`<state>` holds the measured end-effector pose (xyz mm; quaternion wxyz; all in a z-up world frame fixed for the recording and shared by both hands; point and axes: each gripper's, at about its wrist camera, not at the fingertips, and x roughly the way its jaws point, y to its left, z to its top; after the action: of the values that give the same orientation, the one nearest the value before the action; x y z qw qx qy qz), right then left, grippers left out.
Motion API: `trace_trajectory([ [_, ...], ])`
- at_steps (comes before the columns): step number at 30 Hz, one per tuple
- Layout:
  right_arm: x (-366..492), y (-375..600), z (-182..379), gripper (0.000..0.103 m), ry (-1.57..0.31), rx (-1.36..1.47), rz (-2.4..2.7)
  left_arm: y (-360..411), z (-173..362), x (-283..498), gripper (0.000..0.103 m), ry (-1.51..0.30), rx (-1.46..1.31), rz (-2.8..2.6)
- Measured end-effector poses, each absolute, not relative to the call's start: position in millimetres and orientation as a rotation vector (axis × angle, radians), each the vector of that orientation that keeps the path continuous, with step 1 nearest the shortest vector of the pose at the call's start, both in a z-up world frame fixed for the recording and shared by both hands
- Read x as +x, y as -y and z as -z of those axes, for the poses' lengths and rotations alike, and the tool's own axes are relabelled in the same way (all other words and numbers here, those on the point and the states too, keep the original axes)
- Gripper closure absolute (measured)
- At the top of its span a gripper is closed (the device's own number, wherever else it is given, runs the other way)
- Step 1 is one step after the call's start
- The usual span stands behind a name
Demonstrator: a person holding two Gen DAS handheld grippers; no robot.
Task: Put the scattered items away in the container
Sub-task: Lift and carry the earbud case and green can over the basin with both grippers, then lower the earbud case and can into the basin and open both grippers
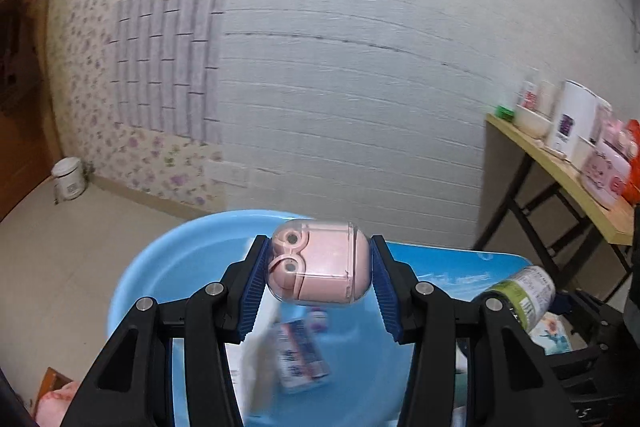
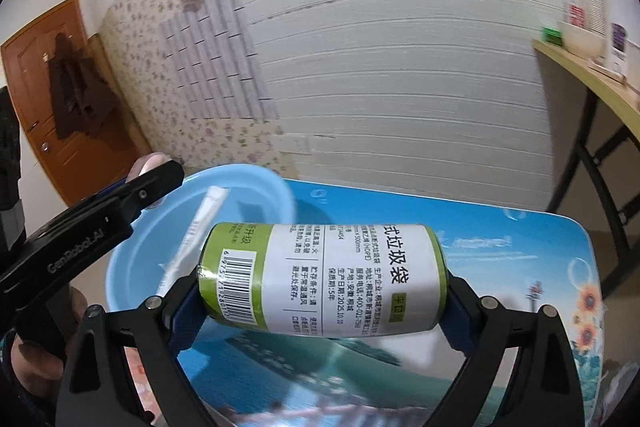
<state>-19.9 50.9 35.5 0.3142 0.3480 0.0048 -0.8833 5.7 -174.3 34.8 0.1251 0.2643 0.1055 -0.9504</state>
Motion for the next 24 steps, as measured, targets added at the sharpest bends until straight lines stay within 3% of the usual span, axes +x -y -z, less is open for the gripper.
trace_trajectory([
  [24, -15, 28, -19, 0.007, -0.11, 0.916, 2.209, 251, 8, 16, 0.056, -0.363, 0.912, 2.676],
])
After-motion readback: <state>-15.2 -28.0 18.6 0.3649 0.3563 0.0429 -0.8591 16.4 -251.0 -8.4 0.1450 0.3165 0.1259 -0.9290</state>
